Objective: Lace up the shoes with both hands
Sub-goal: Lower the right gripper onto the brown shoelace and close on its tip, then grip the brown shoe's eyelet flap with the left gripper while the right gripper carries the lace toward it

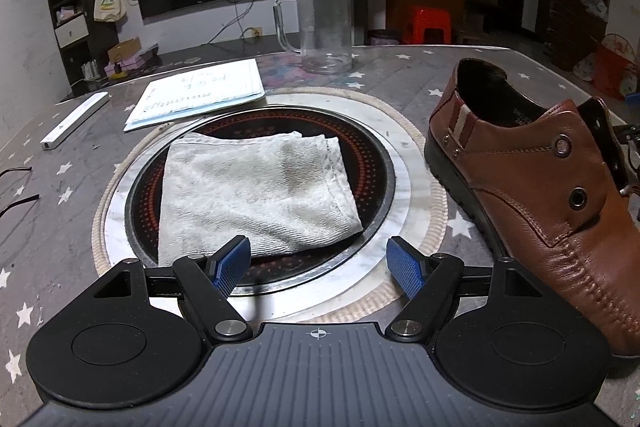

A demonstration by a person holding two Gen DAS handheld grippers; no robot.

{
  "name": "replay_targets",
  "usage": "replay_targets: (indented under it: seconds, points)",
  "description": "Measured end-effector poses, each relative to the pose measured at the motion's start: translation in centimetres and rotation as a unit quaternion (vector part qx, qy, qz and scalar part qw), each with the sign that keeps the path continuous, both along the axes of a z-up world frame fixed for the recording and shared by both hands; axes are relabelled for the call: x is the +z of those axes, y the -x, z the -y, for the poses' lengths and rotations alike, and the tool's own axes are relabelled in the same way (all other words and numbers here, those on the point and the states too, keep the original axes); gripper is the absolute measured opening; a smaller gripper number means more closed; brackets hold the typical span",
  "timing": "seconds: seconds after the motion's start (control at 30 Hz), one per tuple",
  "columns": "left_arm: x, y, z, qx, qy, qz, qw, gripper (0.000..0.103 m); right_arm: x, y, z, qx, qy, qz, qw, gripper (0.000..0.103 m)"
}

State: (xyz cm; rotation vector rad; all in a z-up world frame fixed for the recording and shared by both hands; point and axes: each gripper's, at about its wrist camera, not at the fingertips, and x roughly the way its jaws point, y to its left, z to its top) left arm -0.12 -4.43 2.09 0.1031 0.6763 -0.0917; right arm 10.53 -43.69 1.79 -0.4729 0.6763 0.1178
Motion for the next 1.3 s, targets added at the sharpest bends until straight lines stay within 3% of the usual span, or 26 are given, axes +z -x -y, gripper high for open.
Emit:
replay_targets:
  seconds: [0.3,0.43,0.57,0.67,0.73,0.83,0.97,1.03,1.13,1.3]
  points:
    - [0.2,-0.1,0.1,-0.008,-0.002,0.0,1.0,0.076,1.1,0.9,-3.8,0.139,0.002,-0.031,0.99,0.083]
    - [0.4,-0.3,0.1,-0.011,-0.004,0.0,0.9999,0.076,0.1,-0.2,-5.7,0.185,0.015,-0.067,0.98,0.062]
    - [0.6,-0.5,0.1,-0.012,-0.005,0.0,0.9999,0.076,-0.3,-1.7,-6.7,0.204,0.007,-0.081,0.975,0.06]
    - [0.6,-0.6,0.2,-0.015,-0.005,0.0,0.9999,0.077,0.0,-3.0,-6.8,0.212,-0.034,-0.105,0.971,0.056]
    - [0.5,-0.8,0.4,-0.016,-0.006,-0.001,0.9999,0.077,0.0,-3.7,-7.0,0.214,-0.059,-0.117,0.968,0.054]
    - [0.4,-0.9,0.6,-0.018,-0.006,-0.004,0.9998,0.077,0.1,-4.6,-7.2,0.216,-0.092,-0.133,0.963,0.039]
    - [0.3,-1.0,0.8,-0.021,-0.006,-0.006,0.9997,0.077,-0.3,-5.1,-7.4,0.203,-0.123,-0.131,0.963,0.029]
    - [0.5,-1.0,0.9,-0.023,-0.005,-0.004,0.9997,0.077,-0.4,-5.4,-6.9,0.17,-0.136,-0.121,0.968,0.027]
    - [0.7,-0.9,1.1,-0.028,-0.005,0.0,0.9996,0.077,-0.5,-5.6,-6.1,0.125,-0.138,-0.105,0.977,0.011]
    - [1.4,-0.7,1.6,-0.04,-0.004,0.009,0.9991,0.077,-0.4,-4.8,-4.3,0.079,-0.127,-0.103,0.983,0.009]
